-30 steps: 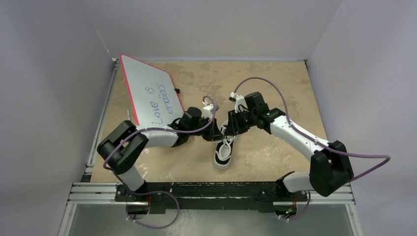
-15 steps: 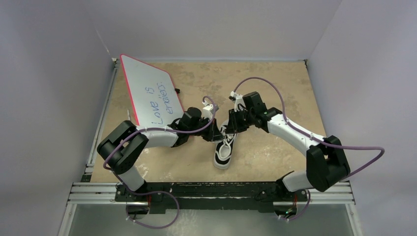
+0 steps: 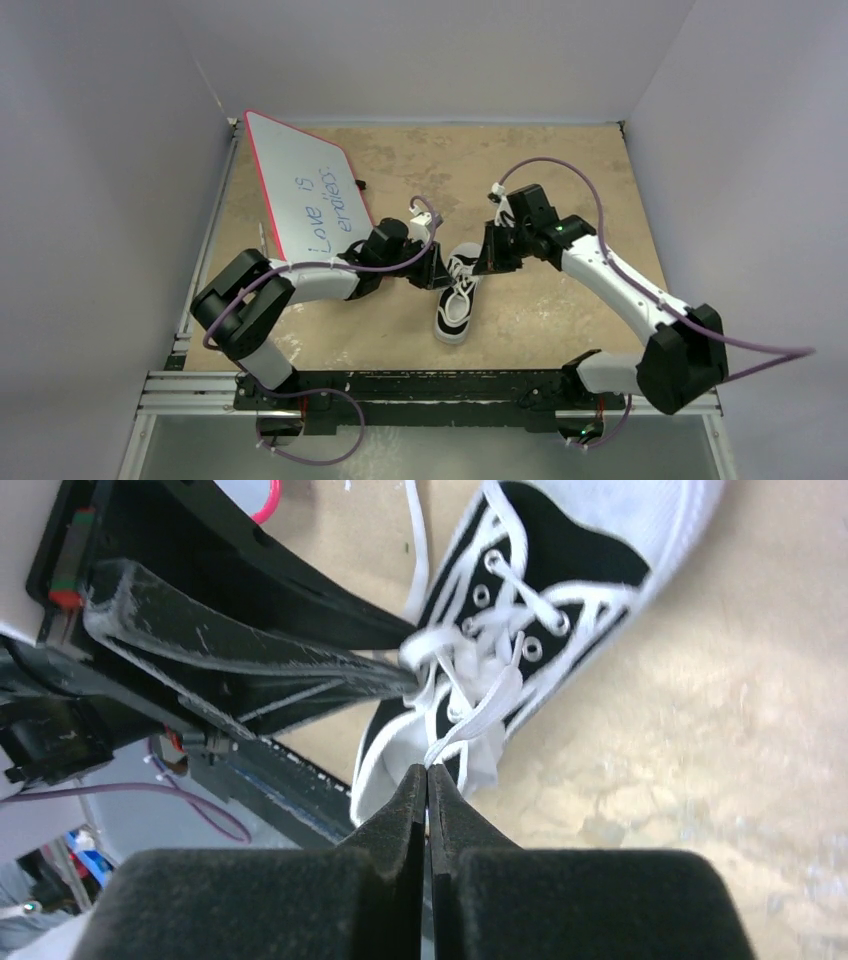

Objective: Tie the shoes

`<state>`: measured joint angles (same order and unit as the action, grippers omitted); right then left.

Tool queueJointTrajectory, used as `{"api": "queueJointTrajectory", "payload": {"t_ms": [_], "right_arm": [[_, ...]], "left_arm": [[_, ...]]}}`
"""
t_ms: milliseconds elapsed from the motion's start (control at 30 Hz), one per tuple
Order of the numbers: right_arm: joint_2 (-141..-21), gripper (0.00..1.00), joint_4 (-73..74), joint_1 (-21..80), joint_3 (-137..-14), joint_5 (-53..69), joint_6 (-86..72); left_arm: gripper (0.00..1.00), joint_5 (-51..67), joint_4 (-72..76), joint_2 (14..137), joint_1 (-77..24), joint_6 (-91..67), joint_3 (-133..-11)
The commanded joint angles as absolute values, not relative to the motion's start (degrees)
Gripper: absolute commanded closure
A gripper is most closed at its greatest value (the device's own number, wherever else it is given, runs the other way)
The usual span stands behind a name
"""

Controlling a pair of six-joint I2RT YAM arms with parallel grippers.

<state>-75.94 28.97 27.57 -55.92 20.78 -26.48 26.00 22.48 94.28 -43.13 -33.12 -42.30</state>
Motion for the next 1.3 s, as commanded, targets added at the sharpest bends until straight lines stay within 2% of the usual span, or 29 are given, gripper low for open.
{"api": "queueJointTrajectory", "payload": {"t_ms": [0,233,433,767,967,1100,1267], "right_arm": [[-69.84,1.0,42.72,27.25,-57.73,15.73,-33.36],[-65.57,1.0,48.75,27.24,-59.83,3.33,-34.67],[-65.62,1.0,50.82,27.16,-62.22,0.68,-34.2],[-67.02,1.0,52.08,26.83,-65.53,-1.44,-33.8],[-67.06,1.0,52.77,26.32,-66.27,-3.21,-33.22],[-67.13,1.0,53.43,25.85,-67.49,-4.84,-32.12],[-67.63,1.0,53.5,25.36,-68.26,-5.4,-31.53]], "left_arm": [[0.72,24.13,18.89,88.64,-42.79,-29.45,-42.16],[0.6,22.54,14.36,87.65,-42.15,-26.16,-42.62],[0.52,25.06,16.93,90.79,-41.95,-25.63,-42.11],[0.51,30.69,19.85,93.32,-41.93,-24.25,-40.42],[0.59,33.79,19.62,94.63,-41.93,-24.13,-40.25],[0.54,34.47,21.83,92.57,-41.97,-25.52,-38.35],[0.53,36.67,22.5,92.11,-41.95,-25.44,-37.71]]}}
